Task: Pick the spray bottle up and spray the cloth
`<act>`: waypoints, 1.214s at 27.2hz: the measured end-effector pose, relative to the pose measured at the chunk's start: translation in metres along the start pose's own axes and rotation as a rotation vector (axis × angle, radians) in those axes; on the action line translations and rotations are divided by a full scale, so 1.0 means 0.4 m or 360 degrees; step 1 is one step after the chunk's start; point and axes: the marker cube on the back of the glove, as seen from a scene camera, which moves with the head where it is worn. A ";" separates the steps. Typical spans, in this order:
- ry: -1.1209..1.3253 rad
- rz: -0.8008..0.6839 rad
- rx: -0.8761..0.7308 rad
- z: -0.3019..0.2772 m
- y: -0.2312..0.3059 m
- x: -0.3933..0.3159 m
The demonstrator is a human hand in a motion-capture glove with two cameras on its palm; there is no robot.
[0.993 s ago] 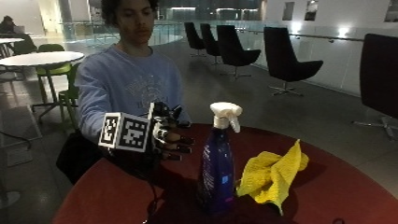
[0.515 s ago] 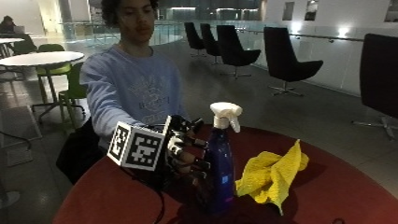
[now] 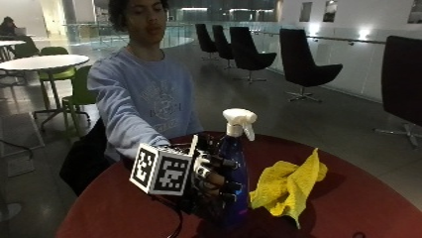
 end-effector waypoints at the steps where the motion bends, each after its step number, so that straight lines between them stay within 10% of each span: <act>1: -0.0003 -0.0011 0.0003 0.007 -0.002 0.001; 33: -0.0089 -0.0207 0.0199 0.033 -0.011 -0.006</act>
